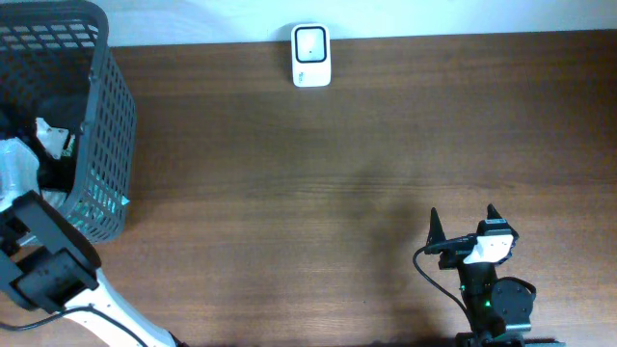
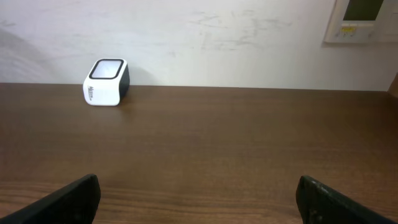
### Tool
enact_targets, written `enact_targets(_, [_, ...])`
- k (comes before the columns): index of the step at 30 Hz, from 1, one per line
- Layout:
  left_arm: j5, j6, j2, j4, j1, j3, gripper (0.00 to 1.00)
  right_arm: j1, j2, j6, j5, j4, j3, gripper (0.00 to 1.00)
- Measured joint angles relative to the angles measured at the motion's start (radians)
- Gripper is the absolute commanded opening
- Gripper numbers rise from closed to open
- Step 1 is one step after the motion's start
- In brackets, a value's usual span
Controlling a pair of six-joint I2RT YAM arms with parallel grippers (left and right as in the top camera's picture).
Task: Scan the item barcode
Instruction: 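Reach the left gripper into the basket and grasp the white Pantene tube, then carry the tube with the left gripper and set it near the scanner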
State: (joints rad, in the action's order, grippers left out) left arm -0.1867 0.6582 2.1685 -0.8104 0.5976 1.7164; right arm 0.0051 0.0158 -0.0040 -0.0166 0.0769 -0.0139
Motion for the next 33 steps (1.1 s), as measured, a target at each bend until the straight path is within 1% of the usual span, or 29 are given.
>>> enact_targets(2, [-0.013,-0.01,0.003,0.004,0.0,-0.001,0.54,0.0,0.0,0.001,0.0,0.0,0.0,0.98])
enact_targets(3, [-0.008,-0.017,0.003,0.002,0.0,-0.001,0.41,0.0,0.0,0.001,0.0,0.0,0.0,0.99])
enact_targets(4, [0.01,-0.021,0.003,-0.005,0.0,-0.001,0.31,0.0,0.0,0.0,0.0,0.0,0.0,0.99])
enact_targets(5, [0.031,-0.024,0.003,-0.012,0.0,-0.003,0.27,0.0,0.0,0.001,0.0,0.0,0.0,0.99])
enact_targets(7, [0.068,-0.031,0.002,-0.019,0.002,-0.002,0.24,0.0,0.0,0.001,0.0,0.0,0.0,0.99])
enact_targets(9, [0.081,-0.031,0.002,-0.038,0.004,0.003,0.0,0.0,0.0,0.0,0.0,0.0,0.0,0.99])
enact_targets(11, [0.085,-0.032,-0.006,-0.058,0.005,0.012,0.0,0.0,0.0,0.0,0.0,0.0,0.0,0.99])
enact_targets(13, [0.093,-0.085,-0.012,-0.072,0.005,0.026,0.0,0.0,0.0,0.0,0.0,0.0,0.0,0.99])
enact_targets(14, [0.1,-0.128,-0.012,-0.087,0.005,0.044,0.0,0.0,0.0,0.001,0.0,0.0,0.0,0.99])
enact_targets(15, [0.111,-0.223,-0.012,-0.097,0.005,0.08,0.0,0.0,0.0,0.001,0.0,0.0,0.0,0.99])
enact_targets(16, [0.137,-0.292,-0.014,-0.105,0.005,0.122,0.0,0.0,0.0,0.001,0.0,0.0,0.0,0.99])
enact_targets(18, [0.217,-0.366,-0.038,-0.098,0.005,0.201,0.0,0.0,0.0,0.001,0.0,0.0,0.0,0.99])
enact_targets(19, [0.306,-0.397,-0.08,-0.085,0.005,0.252,0.0,0.0,0.0,0.0,0.0,0.0,0.0,0.99])
enact_targets(20, [0.348,-0.415,-0.108,-0.078,0.005,0.28,0.0,0.0,0.0,0.001,0.0,0.0,0.0,0.99])
enact_targets(21, [0.431,-0.457,-0.169,-0.052,0.003,0.33,0.0,0.0,0.0,0.001,0.0,0.0,0.0,0.99])
enact_targets(23, [0.53,-0.542,-0.267,0.01,0.003,0.383,0.0,0.0,0.0,0.001,0.0,0.0,0.0,0.99])
enact_targets(25, [0.642,-0.649,-0.379,0.085,0.003,0.409,0.0,0.0,0.0,0.0,0.0,0.0,0.0,0.99])
enact_targets(27, [0.73,-0.785,-0.443,0.153,0.003,0.412,0.0,0.0,0.0,0.0,0.0,0.0,0.0,0.99])
enact_targets(29, [0.805,-0.971,-0.489,0.18,-0.005,0.412,0.0,0.0,0.0,0.001,0.0,0.0,0.0,0.99])
enact_targets(30, [0.863,-1.092,-0.516,0.185,-0.021,0.412,0.0,0.0,0.0,0.001,0.0,0.0,0.0,0.99])
enact_targets(32, [0.919,-1.188,-0.534,0.183,-0.09,0.412,0.0,0.0,0.0,0.0,0.0,0.0,0.0,0.99])
enact_targets(33, [0.944,-1.239,-0.537,0.172,-0.166,0.412,0.0,0.0,0.0,0.001,0.0,0.0,0.0,0.99])
